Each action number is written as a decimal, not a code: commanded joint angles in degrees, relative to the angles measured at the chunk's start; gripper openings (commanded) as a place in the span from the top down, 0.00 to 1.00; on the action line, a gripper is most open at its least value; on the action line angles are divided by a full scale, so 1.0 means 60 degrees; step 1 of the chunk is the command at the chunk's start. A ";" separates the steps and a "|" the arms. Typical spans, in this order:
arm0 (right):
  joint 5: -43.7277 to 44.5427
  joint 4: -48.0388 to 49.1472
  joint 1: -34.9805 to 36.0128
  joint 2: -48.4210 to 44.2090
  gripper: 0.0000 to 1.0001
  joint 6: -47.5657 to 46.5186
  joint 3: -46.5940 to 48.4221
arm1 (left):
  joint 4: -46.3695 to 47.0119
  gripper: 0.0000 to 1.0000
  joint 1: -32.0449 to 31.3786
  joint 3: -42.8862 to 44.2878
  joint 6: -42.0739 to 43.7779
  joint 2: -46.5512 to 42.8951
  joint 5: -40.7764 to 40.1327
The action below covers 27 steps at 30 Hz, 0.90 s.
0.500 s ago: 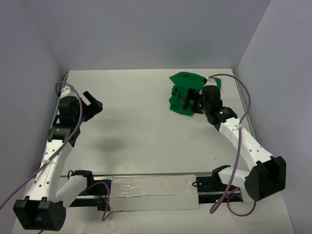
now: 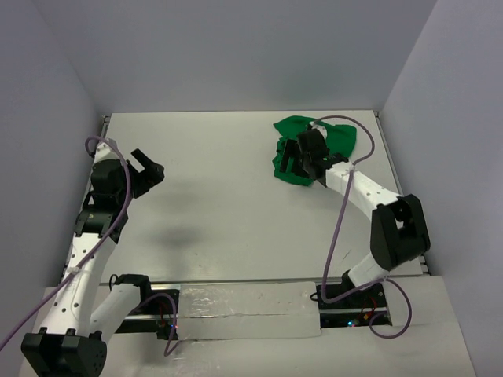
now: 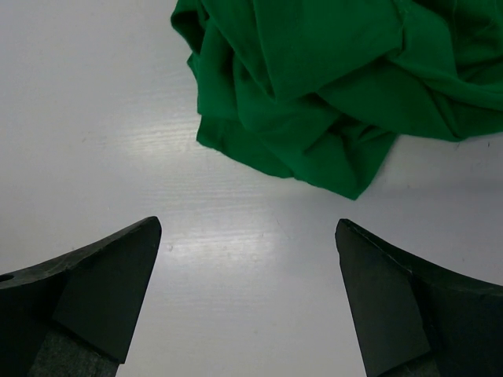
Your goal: Fold and stack the t-shirts
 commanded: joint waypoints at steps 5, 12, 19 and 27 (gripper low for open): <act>0.1153 0.0153 -0.0077 0.1571 0.00 0.0430 0.1623 | 0.0042 0.01 0.0063 0.0075 0.0018 0.0419 -0.0098; 0.1374 0.0187 -0.0144 0.3149 0.04 0.0728 0.2514 | -0.0055 0.00 0.0063 0.0119 0.0102 0.0471 -0.0282; 0.1477 0.0436 -0.0086 0.3732 0.91 0.1042 0.2698 | -0.0299 0.00 0.0063 0.0274 0.0303 0.0855 -0.0425; 0.0335 0.0884 0.1649 0.1159 0.91 0.0722 0.3243 | -0.0587 0.00 0.0063 0.0360 0.0041 0.1202 -0.1353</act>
